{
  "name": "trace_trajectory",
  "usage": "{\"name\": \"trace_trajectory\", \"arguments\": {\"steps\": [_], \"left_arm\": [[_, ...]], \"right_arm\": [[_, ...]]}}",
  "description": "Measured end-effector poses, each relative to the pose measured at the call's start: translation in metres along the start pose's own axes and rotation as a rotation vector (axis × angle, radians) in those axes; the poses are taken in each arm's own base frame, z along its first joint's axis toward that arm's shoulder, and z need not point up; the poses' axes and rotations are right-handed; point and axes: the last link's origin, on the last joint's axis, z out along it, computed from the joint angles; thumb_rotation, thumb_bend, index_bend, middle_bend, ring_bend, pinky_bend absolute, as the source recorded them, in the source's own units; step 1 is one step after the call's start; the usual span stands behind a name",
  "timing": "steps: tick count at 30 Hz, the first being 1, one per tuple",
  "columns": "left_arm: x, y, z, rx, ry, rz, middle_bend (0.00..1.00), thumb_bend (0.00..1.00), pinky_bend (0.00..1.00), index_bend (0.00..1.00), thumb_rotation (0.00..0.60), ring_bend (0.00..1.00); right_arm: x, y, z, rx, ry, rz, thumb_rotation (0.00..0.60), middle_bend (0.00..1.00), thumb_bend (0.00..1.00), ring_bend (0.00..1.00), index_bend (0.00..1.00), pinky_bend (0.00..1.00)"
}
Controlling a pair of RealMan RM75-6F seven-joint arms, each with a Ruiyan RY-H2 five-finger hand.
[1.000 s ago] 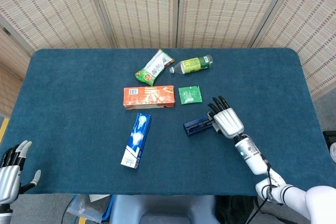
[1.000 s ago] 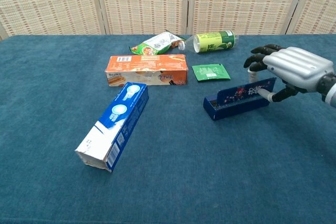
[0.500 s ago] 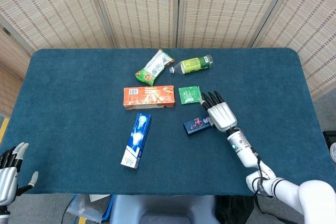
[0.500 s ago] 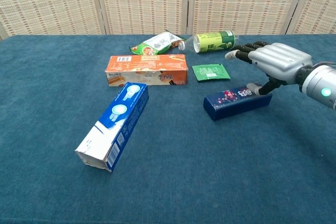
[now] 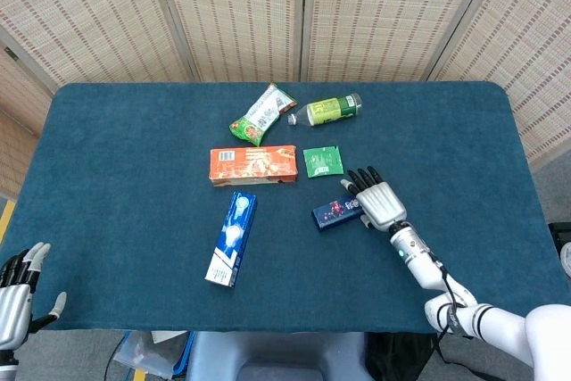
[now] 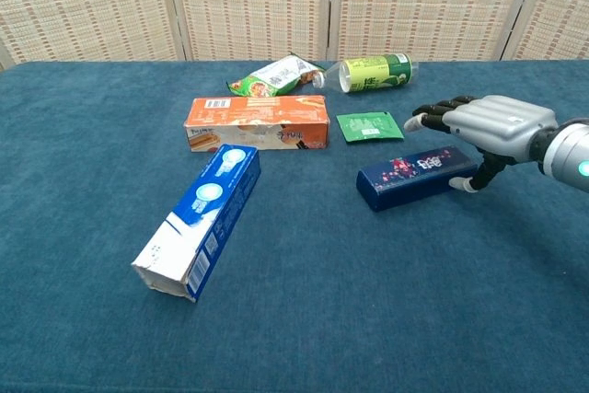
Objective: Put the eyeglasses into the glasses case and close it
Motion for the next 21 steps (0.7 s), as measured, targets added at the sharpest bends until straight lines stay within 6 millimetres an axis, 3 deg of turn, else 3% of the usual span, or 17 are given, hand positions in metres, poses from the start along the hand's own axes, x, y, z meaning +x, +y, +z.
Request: {"name": "trace_trajectory", "arguments": {"steps": [4, 9, 14, 16, 18, 21], "left_arm": [[0.0, -0.001, -0.001, 0.007, -0.003, 0.003, 0.0, 0.36, 0.0, 0.0, 0.6, 0.0], [0.0, -0.002, -0.001, 0.01, -0.002, 0.002, 0.0, 0.36, 0.0, 0.0, 0.6, 0.0], [0.0, -0.002, -0.001, 0.01, -0.003, 0.003, 0.0, 0.36, 0.0, 0.0, 0.6, 0.0], [-0.001, -0.002, -0.001, 0.008, -0.005, 0.003, 0.0, 0.36, 0.0, 0.0, 0.6, 0.0], [-0.001, -0.001, 0.0, 0.006, -0.006, 0.004, 0.0, 0.36, 0.0, 0.0, 0.6, 0.0], [-0.001, 0.0, 0.001, 0.002, -0.005, 0.006, 0.0, 0.36, 0.0, 0.0, 0.6, 0.0]], "right_arm": [[-0.004, -0.003, 0.01, -0.015, -0.033, -0.005, 0.6, 0.03, 0.29, 0.0, 0.25, 0.0], [-0.002, -0.009, 0.019, -0.011, -0.031, 0.004, 0.6, 0.09, 0.29, 0.0, 0.42, 0.0], [-0.002, -0.01, 0.02, -0.004, -0.018, 0.009, 0.6, 0.1, 0.29, 0.0, 0.45, 0.0], [-0.001, -0.01, 0.019, -0.001, -0.018, 0.013, 0.6, 0.09, 0.27, 0.0, 0.35, 0.0], [0.0, -0.01, 0.018, 0.002, -0.019, 0.019, 0.6, 0.05, 0.24, 0.0, 0.14, 0.0], [0.003, -0.01, 0.015, 0.009, -0.018, 0.039, 0.6, 0.01, 0.17, 0.0, 0.0, 0.0]]}}
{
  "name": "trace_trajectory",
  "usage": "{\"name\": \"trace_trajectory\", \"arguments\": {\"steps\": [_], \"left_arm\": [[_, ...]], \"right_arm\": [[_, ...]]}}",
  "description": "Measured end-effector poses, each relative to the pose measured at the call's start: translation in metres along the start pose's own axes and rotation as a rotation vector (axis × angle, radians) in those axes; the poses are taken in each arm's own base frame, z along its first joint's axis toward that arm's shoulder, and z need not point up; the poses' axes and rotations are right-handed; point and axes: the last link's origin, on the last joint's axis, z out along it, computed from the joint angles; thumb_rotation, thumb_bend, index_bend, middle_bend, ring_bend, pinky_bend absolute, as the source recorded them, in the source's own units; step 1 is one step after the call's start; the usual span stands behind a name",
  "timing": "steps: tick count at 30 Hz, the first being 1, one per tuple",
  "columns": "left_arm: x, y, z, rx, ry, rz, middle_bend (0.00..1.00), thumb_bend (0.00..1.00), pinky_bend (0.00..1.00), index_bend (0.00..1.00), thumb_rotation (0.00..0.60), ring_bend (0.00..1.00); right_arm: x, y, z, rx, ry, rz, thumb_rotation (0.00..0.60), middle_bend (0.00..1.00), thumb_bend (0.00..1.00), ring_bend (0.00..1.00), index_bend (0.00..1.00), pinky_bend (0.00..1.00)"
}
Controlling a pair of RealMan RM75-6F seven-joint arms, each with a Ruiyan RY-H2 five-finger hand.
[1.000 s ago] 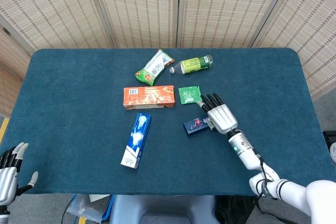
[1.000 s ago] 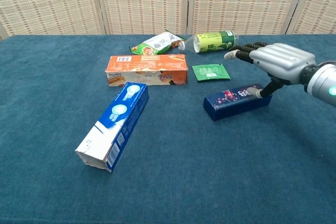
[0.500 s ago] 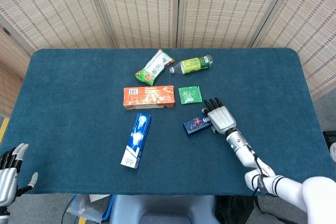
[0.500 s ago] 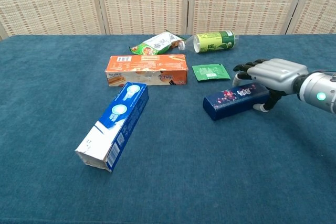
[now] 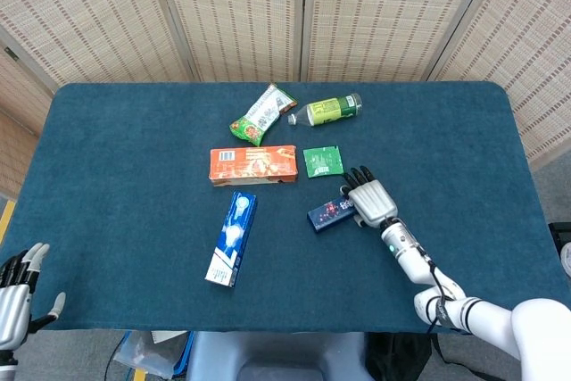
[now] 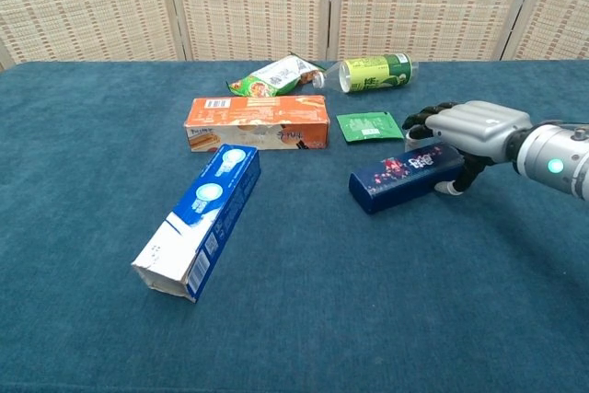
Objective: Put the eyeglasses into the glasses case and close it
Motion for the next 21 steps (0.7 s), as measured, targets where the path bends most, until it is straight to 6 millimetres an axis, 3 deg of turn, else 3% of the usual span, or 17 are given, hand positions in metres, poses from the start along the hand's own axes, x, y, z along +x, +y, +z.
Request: {"name": "trace_trajectory", "arguments": {"steps": [6, 10, 16, 21], "left_arm": [[0.003, 0.003, 0.004, -0.012, 0.01, 0.005, 0.0, 0.36, 0.0, 0.0, 0.6, 0.0], [0.004, 0.004, 0.007, -0.022, 0.016, 0.009, 0.0, 0.36, 0.0, 0.0, 0.6, 0.0], [0.009, 0.01, 0.018, -0.049, 0.034, 0.017, 0.0, 0.36, 0.0, 0.0, 0.6, 0.0], [0.009, 0.019, 0.025, -0.071, 0.045, 0.02, 0.0, 0.36, 0.0, 0.0, 0.6, 0.0]], "right_arm": [[0.017, 0.005, -0.015, 0.003, 0.076, 0.029, 0.6, 0.0, 0.14, 0.0, 0.0, 0.0], [0.029, 0.02, -0.039, -0.026, 0.141, 0.035, 0.6, 0.0, 0.14, 0.0, 0.0, 0.0], [0.039, 0.054, -0.095, -0.123, 0.23, 0.039, 0.6, 0.02, 0.15, 0.0, 0.0, 0.0], [0.038, 0.08, -0.152, -0.226, 0.298, 0.054, 0.6, 0.03, 0.15, 0.0, 0.01, 0.0]]}}
